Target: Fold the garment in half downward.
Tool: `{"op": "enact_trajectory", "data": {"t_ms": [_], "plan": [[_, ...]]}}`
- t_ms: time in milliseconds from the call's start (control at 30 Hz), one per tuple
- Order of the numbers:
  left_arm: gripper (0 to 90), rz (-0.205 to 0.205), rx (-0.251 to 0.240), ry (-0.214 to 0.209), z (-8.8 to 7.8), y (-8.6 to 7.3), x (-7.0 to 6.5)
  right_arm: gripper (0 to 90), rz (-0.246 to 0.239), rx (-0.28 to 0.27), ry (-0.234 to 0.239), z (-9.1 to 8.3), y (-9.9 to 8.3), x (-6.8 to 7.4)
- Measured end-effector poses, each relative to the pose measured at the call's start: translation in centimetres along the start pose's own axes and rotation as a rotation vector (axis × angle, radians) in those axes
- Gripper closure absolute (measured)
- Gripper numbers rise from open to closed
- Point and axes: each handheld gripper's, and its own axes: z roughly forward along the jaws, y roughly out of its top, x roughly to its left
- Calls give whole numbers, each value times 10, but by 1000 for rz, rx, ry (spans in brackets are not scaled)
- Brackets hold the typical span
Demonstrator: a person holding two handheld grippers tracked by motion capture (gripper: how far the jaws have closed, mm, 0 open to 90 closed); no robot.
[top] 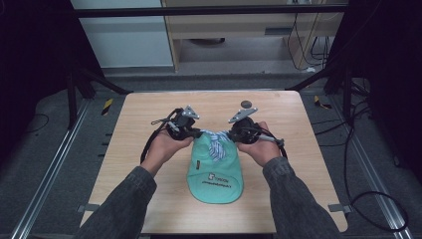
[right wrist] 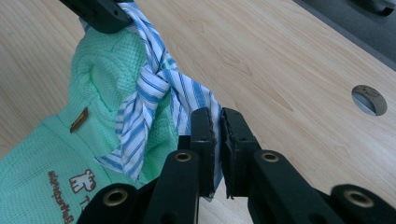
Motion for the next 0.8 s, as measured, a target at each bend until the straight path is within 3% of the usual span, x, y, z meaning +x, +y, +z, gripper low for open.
{"op": "enact_trajectory", "data": {"t_ms": [267,400,800], "plan": [[844,-4,-18,2,-3,6,6,841,-13,-5,-16,0,7,-3],[844,-3,-4,-1,2,6,7,841,-33,11,-28,5,6,-4],[842,1,-27,18,1,13,6,839,-16,-14,-42,2,8,-10]]}}
